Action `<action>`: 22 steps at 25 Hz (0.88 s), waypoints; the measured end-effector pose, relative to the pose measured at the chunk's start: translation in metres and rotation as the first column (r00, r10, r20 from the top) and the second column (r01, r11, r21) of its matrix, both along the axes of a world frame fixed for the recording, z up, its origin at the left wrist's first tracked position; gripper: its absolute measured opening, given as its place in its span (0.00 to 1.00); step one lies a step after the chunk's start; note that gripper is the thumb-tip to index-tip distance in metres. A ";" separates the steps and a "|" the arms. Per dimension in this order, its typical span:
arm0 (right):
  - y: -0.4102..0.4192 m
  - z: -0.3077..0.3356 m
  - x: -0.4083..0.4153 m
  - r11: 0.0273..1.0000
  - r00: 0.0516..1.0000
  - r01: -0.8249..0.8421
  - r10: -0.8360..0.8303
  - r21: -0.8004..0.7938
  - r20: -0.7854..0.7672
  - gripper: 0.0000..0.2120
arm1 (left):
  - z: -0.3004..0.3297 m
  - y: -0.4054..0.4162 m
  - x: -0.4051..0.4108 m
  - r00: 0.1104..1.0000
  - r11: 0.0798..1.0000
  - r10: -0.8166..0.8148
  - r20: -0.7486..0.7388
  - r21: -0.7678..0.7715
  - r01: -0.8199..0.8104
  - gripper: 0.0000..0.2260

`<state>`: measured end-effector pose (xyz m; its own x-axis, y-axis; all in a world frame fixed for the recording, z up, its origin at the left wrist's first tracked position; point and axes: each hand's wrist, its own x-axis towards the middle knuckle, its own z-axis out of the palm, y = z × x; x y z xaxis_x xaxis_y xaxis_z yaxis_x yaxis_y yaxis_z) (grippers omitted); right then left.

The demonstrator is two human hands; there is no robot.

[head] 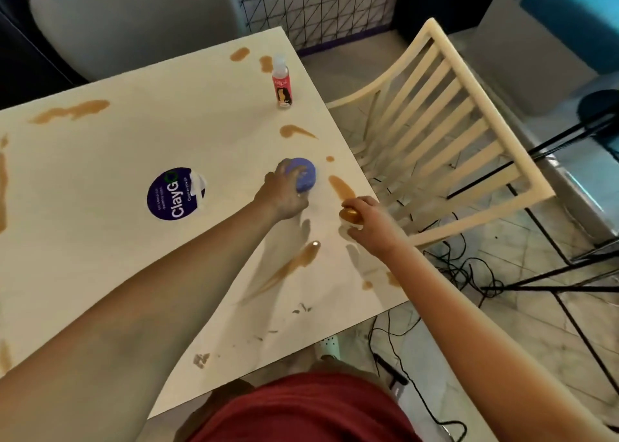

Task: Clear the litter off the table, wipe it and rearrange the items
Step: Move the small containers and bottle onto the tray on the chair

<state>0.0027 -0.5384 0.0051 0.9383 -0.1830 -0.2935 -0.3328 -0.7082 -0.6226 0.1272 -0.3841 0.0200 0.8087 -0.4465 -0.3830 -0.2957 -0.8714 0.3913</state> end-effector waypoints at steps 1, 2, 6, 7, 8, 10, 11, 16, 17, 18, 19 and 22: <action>0.001 -0.002 0.000 1.000 1.000 0.001 -0.001 0.000 0.005 0.22 | -0.002 -0.002 0.004 1.000 0.999 -0.012 -0.003 0.040 0.013 0.31; 0.002 -0.004 0.000 1.000 1.000 0.001 -0.001 -0.002 0.010 0.21 | -0.005 -0.004 0.009 0.999 0.996 -0.031 -0.009 0.082 0.031 0.32; 0.003 -0.010 0.001 1.000 1.000 -0.003 0.003 0.016 0.029 0.19 | -0.014 -0.013 0.027 0.996 0.978 -0.091 -0.024 0.184 0.094 0.35; 0.003 -0.011 0.001 1.000 0.999 -0.012 0.012 0.012 0.036 0.19 | -0.015 -0.016 0.031 0.995 0.974 -0.101 -0.018 0.204 0.103 0.36; 0.003 -0.011 0.001 1.000 0.999 -0.023 0.022 0.004 0.041 0.19 | -0.017 -0.019 0.035 0.993 0.967 -0.116 -0.019 0.225 0.118 0.37; 0.002 -0.013 0.001 1.000 0.999 -0.030 0.030 -0.002 0.039 0.20 | -0.021 -0.026 0.039 0.988 0.952 -0.145 -0.059 0.262 0.155 0.38; 0.001 -0.014 0.000 0.999 0.999 -0.034 0.034 -0.001 0.038 0.20 | -0.024 -0.029 0.040 0.985 0.943 -0.152 -0.085 0.286 0.170 0.38; 0.001 -0.015 0.000 0.998 0.998 -0.058 0.059 -0.006 0.024 0.19 | -0.043 -0.025 0.023 0.987 0.954 -0.158 0.022 0.260 0.147 0.26; 0.000 -0.015 -0.001 0.998 0.998 -0.062 0.062 -0.014 0.020 0.19 | -0.044 -0.023 0.018 0.989 0.969 -0.136 0.053 0.215 0.122 0.23; 0.000 -0.015 -0.002 0.998 0.998 -0.066 0.066 -0.021 0.019 0.19 | -0.044 -0.021 0.015 0.993 0.975 -0.108 0.057 0.200 0.094 0.21; 0.000 -0.014 -0.002 0.998 0.998 -0.066 0.067 -0.021 0.019 0.19 | -0.042 -0.018 0.014 0.997 0.976 -0.071 0.039 0.210 0.061 0.21; 0.000 -0.014 -0.002 0.999 0.998 -0.053 0.053 -0.013 0.015 0.19 | -0.039 -0.011 0.010 1.000 0.962 -0.008 -0.021 0.272 0.013 0.24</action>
<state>0.0007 -0.5382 -0.0087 0.9511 -0.1360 -0.2772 -0.2850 -0.7324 -0.6184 0.1373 -0.3955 -0.0187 0.7956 -0.3313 -0.5071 -0.2999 -0.9428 0.1454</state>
